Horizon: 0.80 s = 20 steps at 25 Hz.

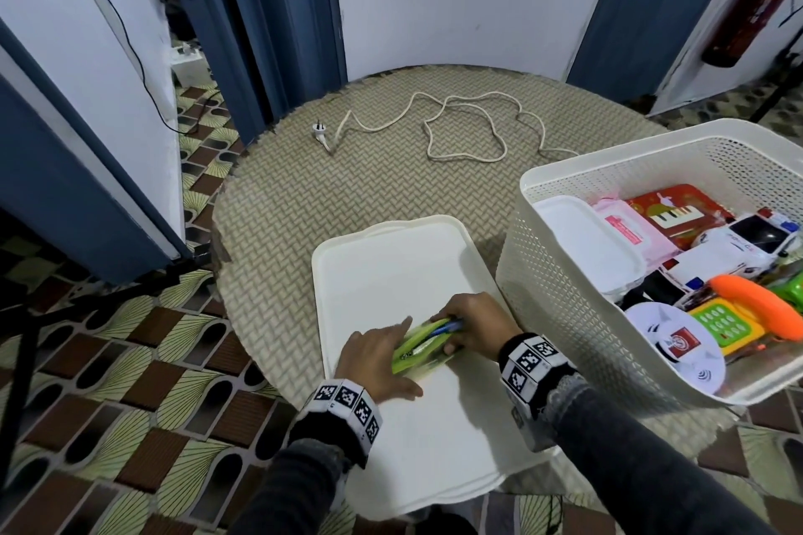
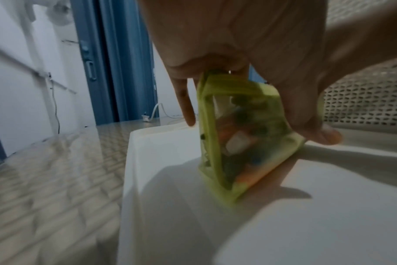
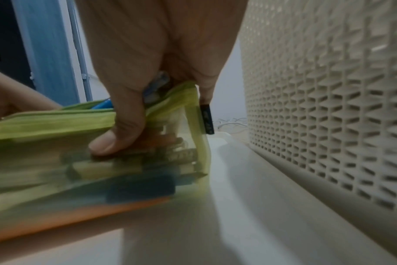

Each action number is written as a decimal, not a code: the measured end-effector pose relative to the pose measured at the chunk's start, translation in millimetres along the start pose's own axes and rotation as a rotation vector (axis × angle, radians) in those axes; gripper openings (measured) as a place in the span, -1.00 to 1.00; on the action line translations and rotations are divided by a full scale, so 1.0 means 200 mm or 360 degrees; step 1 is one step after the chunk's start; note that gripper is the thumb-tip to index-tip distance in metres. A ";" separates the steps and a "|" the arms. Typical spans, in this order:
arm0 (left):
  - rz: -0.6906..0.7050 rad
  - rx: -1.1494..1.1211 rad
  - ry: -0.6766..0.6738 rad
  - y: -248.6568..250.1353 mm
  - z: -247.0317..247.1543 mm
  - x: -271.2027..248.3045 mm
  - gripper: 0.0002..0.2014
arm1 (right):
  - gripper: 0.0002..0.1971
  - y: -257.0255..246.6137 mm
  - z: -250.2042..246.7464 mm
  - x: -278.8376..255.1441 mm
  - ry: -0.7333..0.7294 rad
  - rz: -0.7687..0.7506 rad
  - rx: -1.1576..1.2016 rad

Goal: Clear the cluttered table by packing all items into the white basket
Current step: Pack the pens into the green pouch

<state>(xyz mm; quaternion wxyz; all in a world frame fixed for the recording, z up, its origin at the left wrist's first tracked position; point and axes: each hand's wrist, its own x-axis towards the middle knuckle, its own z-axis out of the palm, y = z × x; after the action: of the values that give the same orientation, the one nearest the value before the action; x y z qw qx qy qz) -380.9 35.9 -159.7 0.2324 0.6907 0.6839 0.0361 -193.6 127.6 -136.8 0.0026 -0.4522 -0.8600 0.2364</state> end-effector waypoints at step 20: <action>-0.0035 -0.0614 0.0015 -0.12 0.08 -0.04 -0.31 | -0.66 -0.01 0.06 -0.01 0.0232 0.0404 0.1495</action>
<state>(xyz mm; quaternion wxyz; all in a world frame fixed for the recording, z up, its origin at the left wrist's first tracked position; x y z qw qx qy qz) -398.1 22.6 -179.9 0.3577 0.6255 0.6729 0.1673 -197.0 120.2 -146.3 0.2374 -0.5187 -0.5962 0.5649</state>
